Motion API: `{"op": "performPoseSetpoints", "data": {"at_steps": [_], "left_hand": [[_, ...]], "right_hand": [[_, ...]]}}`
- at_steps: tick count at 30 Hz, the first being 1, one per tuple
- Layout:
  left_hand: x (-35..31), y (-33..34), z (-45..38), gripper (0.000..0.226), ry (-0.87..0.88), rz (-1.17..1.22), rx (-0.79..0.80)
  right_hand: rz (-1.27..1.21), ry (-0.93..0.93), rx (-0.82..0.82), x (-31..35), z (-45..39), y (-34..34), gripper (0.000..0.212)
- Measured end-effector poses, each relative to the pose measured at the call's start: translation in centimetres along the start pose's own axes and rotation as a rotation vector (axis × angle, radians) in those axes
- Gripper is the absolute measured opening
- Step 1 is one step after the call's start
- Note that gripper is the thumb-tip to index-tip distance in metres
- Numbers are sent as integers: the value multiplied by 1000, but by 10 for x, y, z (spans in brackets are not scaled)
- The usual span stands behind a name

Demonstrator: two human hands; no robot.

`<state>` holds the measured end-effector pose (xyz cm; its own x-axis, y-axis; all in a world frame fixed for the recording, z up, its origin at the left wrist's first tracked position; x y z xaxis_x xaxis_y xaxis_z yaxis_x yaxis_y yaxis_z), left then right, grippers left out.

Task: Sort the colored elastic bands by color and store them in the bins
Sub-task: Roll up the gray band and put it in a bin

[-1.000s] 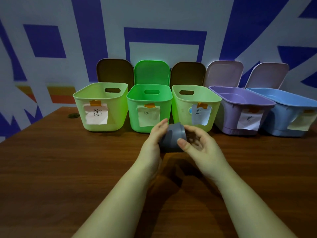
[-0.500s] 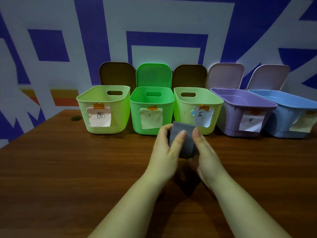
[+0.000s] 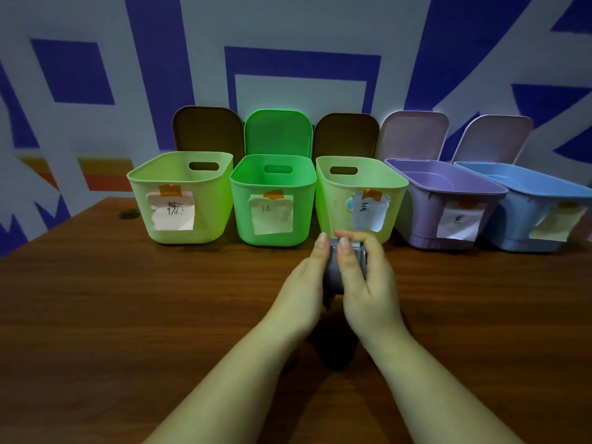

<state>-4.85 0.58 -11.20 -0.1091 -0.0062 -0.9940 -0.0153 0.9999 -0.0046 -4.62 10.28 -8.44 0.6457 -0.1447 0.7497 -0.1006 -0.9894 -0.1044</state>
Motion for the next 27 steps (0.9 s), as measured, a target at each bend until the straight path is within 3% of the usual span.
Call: {"op": "performPoseSetpoints", "data": {"at_steps": [3,6,11,16,19,20,22,24,27], "left_hand": [[1,-3,-4,71,49,10,-27],[-4,-9,0,45,141,-12,-39],[-7,-4,5,48,247,-175,-12],[-17,1,8,35,176,-3,-24],[-24,-2,9,75,114,1,-137],[-29,-3,11,79,121,-62,-173],[-43,-8,16,55,182,-276,-272],[-62,-10,26,34,235,-323,-334],[-93,-7,32,30,297,-327,-334]], "right_hand": [[-135,82,71,-3,0,3,26],[-274,234,48,-10,-2,5,28],[-259,476,-46,-26,0,4,32],[82,233,-71,-5,-4,-1,33],[184,104,-51,12,-3,2,36],[210,76,-50,18,-3,2,37],[251,25,-40,32,-4,-1,40],[282,-7,0,49,-9,-4,43],[275,61,68,70,-23,-12,41]]}}
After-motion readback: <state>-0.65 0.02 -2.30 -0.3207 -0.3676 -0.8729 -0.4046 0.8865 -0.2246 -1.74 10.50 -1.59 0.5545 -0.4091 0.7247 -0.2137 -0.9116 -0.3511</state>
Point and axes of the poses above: each hand's wrist, its own z-axis away from the middle knuckle, its own y-axis out of the palm, x = y × z, the point moved 6 cm from there along -z, towards the middle knuckle, and after that the axes turned 2 degrees about -y, right-handed, at the moved point
